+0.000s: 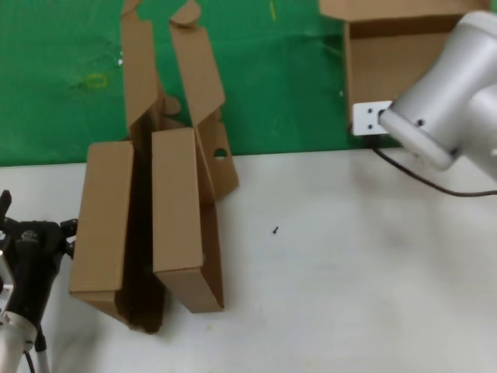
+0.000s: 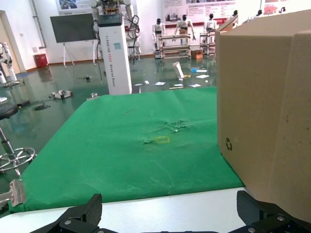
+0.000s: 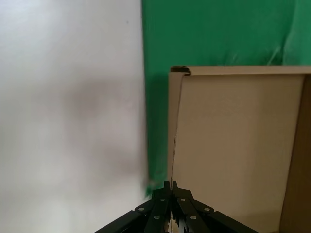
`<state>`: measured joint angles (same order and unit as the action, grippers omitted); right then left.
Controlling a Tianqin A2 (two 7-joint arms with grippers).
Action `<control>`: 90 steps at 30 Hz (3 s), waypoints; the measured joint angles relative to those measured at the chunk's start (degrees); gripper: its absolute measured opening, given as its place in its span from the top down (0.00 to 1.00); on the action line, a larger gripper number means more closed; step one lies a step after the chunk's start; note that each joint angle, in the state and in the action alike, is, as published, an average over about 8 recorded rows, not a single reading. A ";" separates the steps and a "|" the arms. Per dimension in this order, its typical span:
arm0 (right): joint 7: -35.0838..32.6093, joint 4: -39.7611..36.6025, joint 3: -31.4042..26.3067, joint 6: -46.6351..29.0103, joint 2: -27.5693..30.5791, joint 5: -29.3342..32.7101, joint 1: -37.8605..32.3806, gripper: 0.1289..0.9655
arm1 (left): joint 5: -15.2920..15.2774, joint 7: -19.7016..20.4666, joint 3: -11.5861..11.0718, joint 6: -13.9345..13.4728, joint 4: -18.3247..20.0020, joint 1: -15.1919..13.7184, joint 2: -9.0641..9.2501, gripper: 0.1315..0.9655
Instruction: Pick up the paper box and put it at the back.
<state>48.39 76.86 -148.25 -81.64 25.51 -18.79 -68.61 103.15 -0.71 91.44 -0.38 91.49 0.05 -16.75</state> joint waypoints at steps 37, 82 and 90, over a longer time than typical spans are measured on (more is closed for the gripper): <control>-10.43 -7.64 17.31 6.98 -10.38 9.83 8.11 0.93 | 0.00 0.00 0.00 0.00 0.00 0.00 0.00 0.00; -17.17 23.18 74.14 47.13 -18.61 -7.47 41.61 0.08 | -2.22 -5.39 -5.60 -1.59 0.39 -0.37 4.05 0.00; -20.21 24.13 76.37 46.02 -21.22 -6.97 41.57 0.01 | -1.73 -15.78 -13.78 -6.45 0.74 0.06 9.19 0.00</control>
<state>28.18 100.98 -71.88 -35.62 4.28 -25.75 -27.03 101.42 -16.49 77.65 -6.83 92.23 0.11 -7.56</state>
